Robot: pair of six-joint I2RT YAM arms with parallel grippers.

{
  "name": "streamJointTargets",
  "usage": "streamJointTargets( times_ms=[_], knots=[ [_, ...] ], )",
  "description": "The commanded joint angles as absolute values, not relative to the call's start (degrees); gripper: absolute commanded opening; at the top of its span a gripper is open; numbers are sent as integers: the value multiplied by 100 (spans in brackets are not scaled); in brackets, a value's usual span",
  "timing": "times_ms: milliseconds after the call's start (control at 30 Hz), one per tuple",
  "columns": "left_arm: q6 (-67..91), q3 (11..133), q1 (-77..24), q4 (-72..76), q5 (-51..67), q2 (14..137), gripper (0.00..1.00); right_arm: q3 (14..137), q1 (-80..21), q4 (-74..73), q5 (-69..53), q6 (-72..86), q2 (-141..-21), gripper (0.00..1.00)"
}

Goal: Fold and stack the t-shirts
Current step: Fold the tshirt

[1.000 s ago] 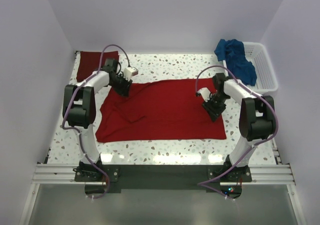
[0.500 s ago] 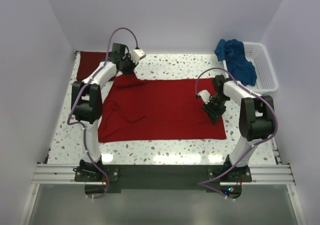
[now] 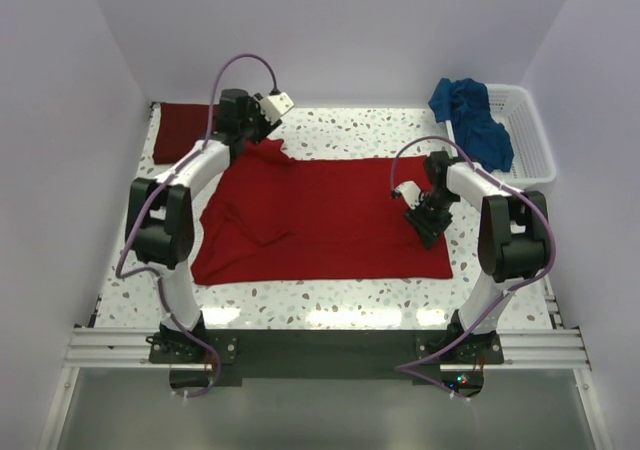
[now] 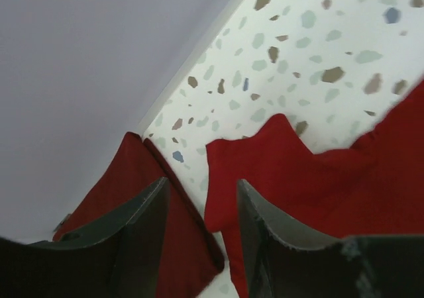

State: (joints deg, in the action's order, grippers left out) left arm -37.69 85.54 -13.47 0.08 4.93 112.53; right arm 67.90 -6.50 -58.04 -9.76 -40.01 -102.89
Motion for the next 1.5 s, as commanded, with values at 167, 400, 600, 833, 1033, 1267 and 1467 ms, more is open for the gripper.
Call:
streamJointTargets(
  times_ms=[167,400,600,833,1033,1267,1467],
  knots=[
    [-3990,7718,-1344,-3364,2918,9642,57,6715,-791,-5722,-1046,-3867,-9993,35],
    [-3753,6628,-1573,-4052,2233,9422,60,6636,-896,-5608,-897,-3762,-10037,34],
    [-3718,6293,-1819,-4113,1829,9466,61,6495,-923,-5493,-747,-3735,-10142,33],
    [-3709,6144,-2074,-4113,1793,9624,60,6434,-932,-5432,-624,-3744,-10213,32],
    [-3674,6091,-2153,-4140,1688,9791,58,6425,-923,-5396,-545,-3753,-10283,32],
    [-3604,6310,-2197,-3982,1477,9817,39,6398,-932,-5361,-545,-3753,-10309,32],
    [-3604,6907,-2250,-3903,1459,9966,12,6407,-923,-5379,-562,-3771,-10327,32]
  ],
)
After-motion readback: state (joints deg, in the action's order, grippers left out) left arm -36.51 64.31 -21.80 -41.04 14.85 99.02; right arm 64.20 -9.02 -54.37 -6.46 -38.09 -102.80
